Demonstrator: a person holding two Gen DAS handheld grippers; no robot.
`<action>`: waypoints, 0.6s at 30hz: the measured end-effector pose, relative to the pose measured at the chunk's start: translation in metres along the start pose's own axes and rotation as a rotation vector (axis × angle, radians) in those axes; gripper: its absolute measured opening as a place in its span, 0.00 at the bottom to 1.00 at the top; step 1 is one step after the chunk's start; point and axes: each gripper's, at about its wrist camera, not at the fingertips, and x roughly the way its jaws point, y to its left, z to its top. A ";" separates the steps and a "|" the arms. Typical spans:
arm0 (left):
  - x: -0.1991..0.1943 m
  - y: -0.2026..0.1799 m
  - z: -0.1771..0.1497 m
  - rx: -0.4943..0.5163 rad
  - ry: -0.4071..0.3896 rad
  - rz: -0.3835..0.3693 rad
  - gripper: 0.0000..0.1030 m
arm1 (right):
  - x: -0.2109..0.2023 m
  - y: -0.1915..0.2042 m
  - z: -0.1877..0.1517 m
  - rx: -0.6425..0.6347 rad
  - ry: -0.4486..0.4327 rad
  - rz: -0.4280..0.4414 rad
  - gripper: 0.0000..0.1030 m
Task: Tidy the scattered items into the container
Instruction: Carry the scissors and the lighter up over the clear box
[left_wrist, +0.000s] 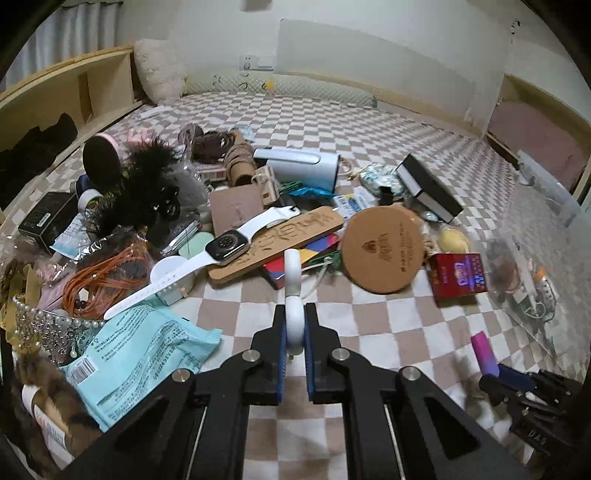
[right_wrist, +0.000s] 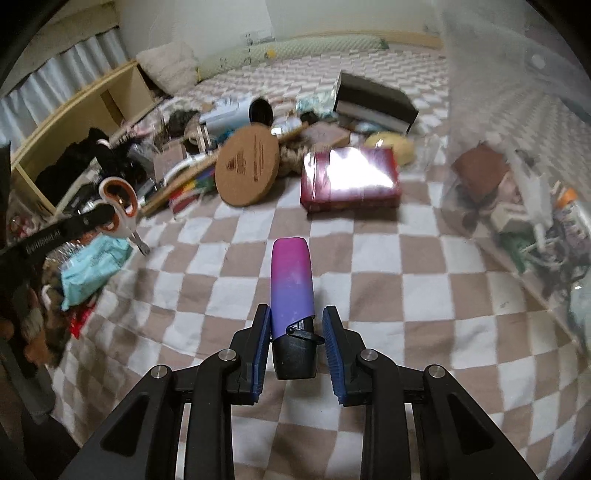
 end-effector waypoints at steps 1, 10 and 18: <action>-0.005 -0.004 0.001 0.007 -0.011 -0.005 0.08 | -0.007 0.000 0.004 0.000 -0.016 -0.001 0.28; -0.056 -0.043 0.030 0.050 -0.130 -0.064 0.08 | -0.074 -0.003 0.037 0.004 -0.160 -0.011 0.28; -0.109 -0.093 0.067 0.113 -0.257 -0.140 0.08 | -0.132 -0.019 0.067 0.014 -0.291 -0.052 0.28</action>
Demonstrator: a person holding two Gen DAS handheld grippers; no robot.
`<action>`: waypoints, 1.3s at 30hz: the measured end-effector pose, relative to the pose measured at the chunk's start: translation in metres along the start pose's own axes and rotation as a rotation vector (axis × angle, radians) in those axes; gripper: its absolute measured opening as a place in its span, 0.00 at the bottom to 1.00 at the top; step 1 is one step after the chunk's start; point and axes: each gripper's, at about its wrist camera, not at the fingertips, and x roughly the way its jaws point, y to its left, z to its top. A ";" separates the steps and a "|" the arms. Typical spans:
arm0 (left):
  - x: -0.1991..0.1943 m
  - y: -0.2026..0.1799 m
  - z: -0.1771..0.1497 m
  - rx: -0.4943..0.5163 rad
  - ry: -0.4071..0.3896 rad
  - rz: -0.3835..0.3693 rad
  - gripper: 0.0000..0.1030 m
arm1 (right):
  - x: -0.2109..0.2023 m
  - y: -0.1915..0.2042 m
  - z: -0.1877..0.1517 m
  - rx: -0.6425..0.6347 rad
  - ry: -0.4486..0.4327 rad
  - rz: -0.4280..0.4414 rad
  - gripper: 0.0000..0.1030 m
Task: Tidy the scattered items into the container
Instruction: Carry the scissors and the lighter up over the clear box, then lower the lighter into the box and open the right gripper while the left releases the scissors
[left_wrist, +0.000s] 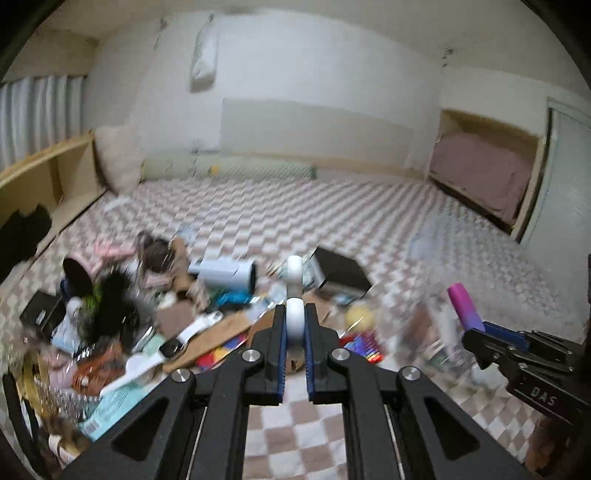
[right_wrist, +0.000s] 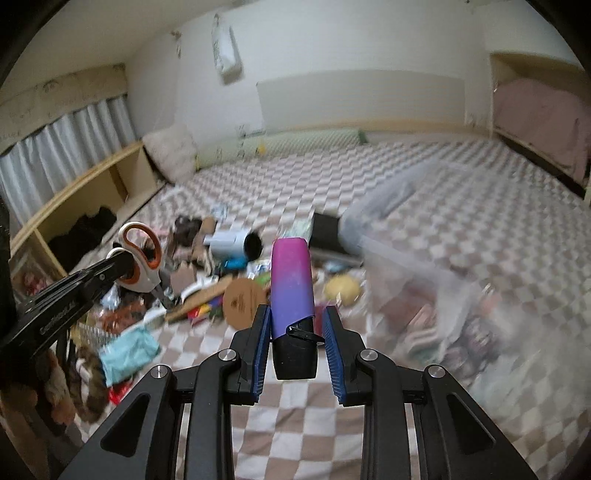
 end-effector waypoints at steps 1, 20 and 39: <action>-0.003 -0.007 0.007 0.009 -0.012 -0.011 0.08 | -0.006 -0.005 0.005 0.002 -0.016 -0.011 0.28; 0.051 -0.168 0.069 0.182 -0.012 -0.283 0.08 | -0.066 -0.161 0.043 0.227 -0.069 -0.295 0.28; 0.155 -0.250 0.046 0.283 0.241 -0.329 0.08 | -0.009 -0.235 0.029 0.326 0.224 -0.398 0.28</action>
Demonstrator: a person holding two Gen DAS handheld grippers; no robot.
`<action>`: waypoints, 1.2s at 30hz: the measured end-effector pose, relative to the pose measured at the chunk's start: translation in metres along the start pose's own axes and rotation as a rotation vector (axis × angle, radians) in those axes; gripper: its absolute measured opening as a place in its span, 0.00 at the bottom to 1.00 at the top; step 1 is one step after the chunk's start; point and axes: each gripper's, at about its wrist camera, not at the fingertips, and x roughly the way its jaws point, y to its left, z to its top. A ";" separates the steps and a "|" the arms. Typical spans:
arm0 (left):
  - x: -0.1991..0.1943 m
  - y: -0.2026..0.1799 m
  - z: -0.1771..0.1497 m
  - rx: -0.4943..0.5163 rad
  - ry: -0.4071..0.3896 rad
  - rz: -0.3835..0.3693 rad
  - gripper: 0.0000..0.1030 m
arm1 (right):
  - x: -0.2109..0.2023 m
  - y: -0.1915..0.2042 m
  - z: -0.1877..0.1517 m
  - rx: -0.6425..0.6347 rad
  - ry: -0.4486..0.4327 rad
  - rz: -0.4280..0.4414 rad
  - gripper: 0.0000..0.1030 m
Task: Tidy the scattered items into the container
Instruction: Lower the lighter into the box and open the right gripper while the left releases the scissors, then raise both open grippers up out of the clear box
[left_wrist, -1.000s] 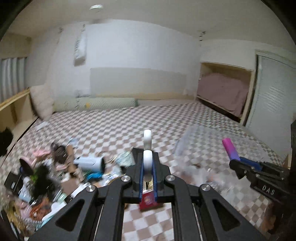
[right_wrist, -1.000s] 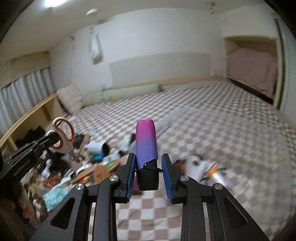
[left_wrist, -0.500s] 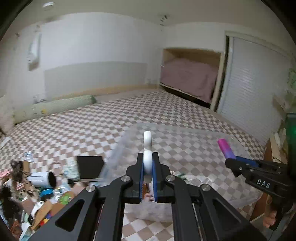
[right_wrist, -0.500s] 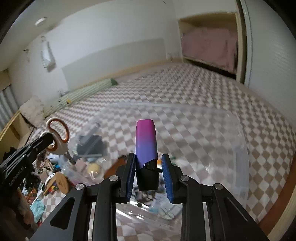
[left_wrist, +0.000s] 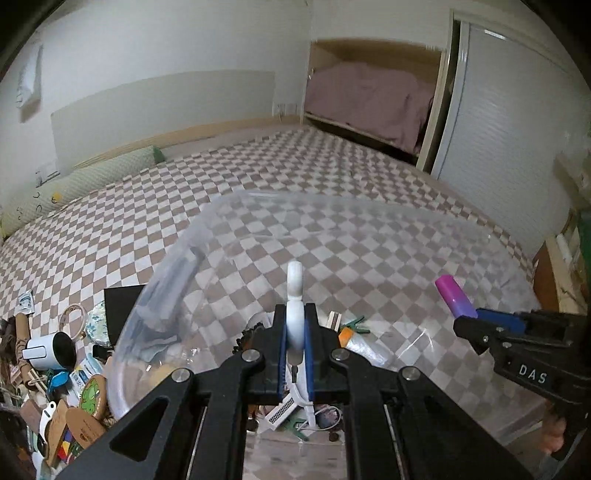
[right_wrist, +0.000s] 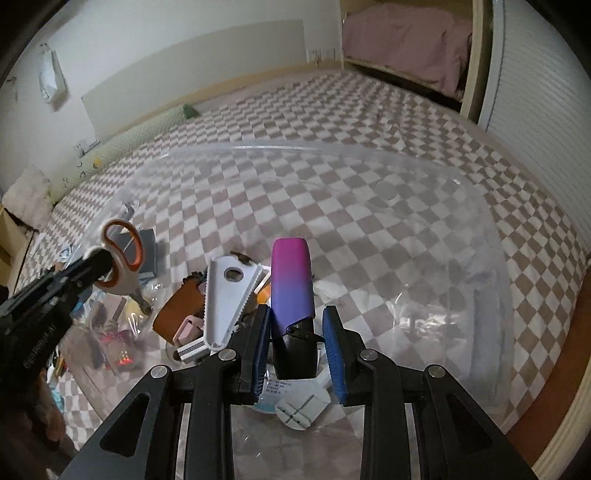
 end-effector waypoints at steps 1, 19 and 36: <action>0.004 -0.002 -0.001 0.006 0.011 0.000 0.08 | 0.002 -0.001 0.000 0.004 0.015 0.001 0.28; 0.032 -0.021 -0.004 0.097 0.151 0.009 0.08 | 0.019 -0.014 0.006 0.101 0.162 -0.024 0.28; 0.015 -0.018 -0.001 0.050 0.141 0.011 0.62 | 0.010 -0.014 -0.003 0.127 0.171 0.020 0.28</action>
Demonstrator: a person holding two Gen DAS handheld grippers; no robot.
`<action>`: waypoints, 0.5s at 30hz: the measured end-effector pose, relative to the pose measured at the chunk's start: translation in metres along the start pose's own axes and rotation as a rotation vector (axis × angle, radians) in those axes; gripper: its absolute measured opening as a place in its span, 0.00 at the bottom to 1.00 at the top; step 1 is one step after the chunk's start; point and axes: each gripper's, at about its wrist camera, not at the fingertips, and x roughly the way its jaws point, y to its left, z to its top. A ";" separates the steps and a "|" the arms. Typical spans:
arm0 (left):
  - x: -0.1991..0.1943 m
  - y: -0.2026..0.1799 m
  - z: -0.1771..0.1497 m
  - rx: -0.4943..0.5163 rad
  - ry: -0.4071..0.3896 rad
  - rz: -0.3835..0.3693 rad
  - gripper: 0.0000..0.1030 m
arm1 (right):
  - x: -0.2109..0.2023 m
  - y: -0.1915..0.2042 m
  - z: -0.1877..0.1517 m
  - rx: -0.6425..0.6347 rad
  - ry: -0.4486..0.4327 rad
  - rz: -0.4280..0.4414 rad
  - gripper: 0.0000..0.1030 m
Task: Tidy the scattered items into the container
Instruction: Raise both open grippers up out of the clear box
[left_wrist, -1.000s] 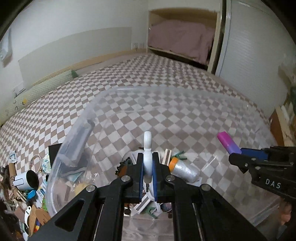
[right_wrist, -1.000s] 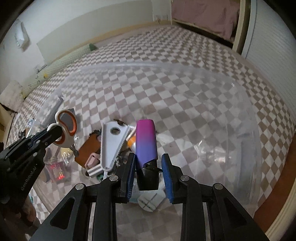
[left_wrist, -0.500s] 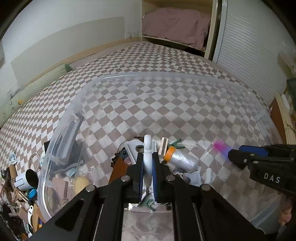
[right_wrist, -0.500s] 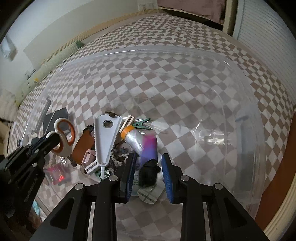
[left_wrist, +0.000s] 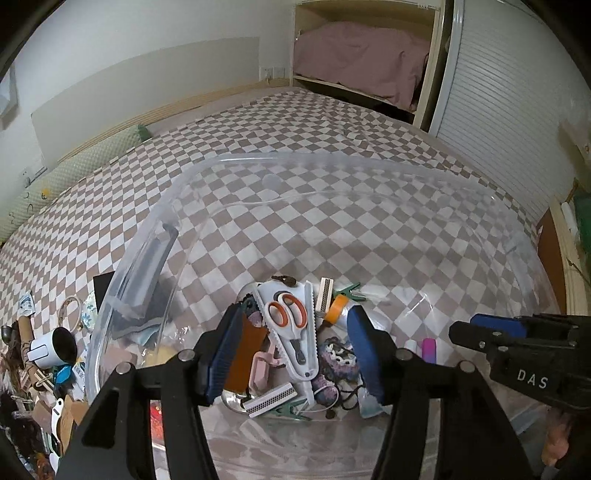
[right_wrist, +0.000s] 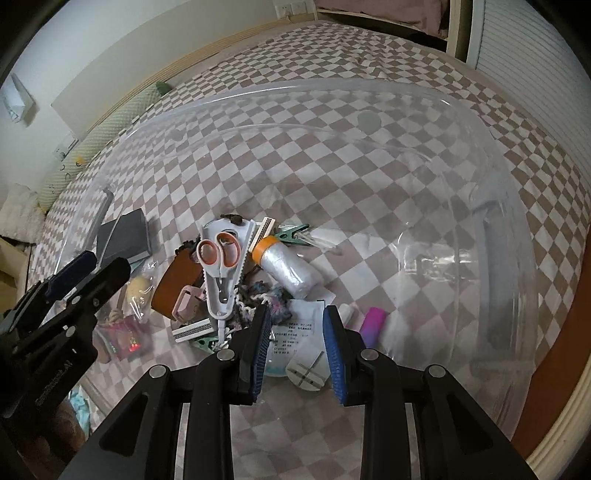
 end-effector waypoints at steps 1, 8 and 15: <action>-0.001 0.000 -0.001 0.001 0.000 0.001 0.64 | -0.001 0.001 -0.001 -0.002 -0.002 0.002 0.28; -0.014 0.000 -0.009 0.004 -0.010 0.006 0.66 | -0.014 0.008 -0.005 -0.024 -0.038 0.015 0.28; -0.041 0.007 -0.025 -0.017 -0.042 0.000 0.67 | -0.037 0.020 -0.014 -0.056 -0.113 0.014 0.28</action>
